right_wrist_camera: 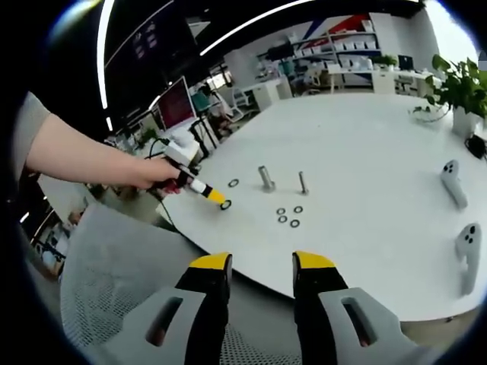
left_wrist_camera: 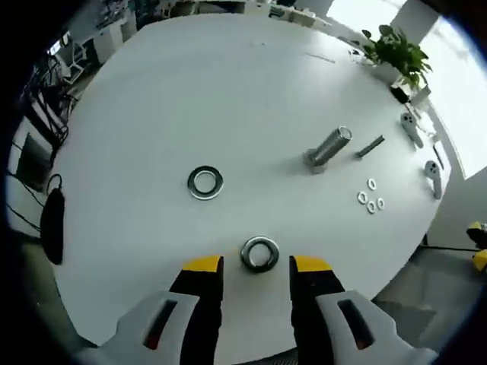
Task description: Place the washer onto the threaded stud by aligning its center hole with the stud, sliding it down to the base, and recovering from edge contact or off-axis alignment until the washer reaches the visible bottom stop.
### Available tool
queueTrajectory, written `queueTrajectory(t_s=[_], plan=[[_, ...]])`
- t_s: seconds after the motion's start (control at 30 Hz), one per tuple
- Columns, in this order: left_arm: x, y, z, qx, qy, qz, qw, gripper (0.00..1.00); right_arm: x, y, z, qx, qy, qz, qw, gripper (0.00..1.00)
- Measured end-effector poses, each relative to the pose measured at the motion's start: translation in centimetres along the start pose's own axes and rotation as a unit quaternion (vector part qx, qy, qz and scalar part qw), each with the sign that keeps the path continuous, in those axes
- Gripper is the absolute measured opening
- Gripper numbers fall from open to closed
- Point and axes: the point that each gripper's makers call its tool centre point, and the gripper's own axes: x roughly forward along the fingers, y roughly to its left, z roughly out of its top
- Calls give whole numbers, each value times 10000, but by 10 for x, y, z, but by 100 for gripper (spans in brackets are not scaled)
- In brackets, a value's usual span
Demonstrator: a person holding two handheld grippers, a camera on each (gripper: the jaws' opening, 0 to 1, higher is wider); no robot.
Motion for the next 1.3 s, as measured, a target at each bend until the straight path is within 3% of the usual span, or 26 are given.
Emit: queueTrajectory(t_s=[0.13, 0.2, 0.3, 0.47, 0.53, 0.6, 0.63, 0.7, 1.0, 1.13, 1.3], plan=[[2, -7, 2, 125, 45, 2, 9999, 34, 0, 0, 0, 17, 3, -3, 10000, 34], [6, -13, -3, 544, 262, -67, 9982, 35, 0, 0, 0, 10, 15, 3, 10000, 34], [11, -12, -8, 1067, 502, 75, 9930, 36, 1, 0, 0, 17, 8, 5, 10000, 33], [12, -16, -6, 1258, 568, 146, 9903, 36, 0, -1, 1, 43, -20, 3, 10000, 33], [10, -14, -9, 1567, 775, 210, 9844, 37, 0, -1, 1, 71, -28, 0, 10000, 33], [12, -18, -11, 2269, 955, 236, 9689, 36, 0, -1, 1, 87, -43, 4, 10000, 33], [12, -21, -11, 2034, 938, 213, 9744, 34, 0, -1, 1, 92, -54, 4, 9999, 33], [13, -17, -10, 1939, 968, 220, 9760, 34, 0, -1, 2, 103, -77, 4, 9999, 33], [15, -15, -10, 2012, 1360, 269, 9697, 35, 0, 1, 2, 101, -69, 41, 9999, 33], [14, -15, -11, 2067, 1393, 268, 9681, 34, 1, 2, 2, 87, -60, 72, 9999, 32], [13, -14, -11, 2206, 1256, 213, 9670, 21, 1, 3, 2, 98, -85, 95, 9999, 32]])
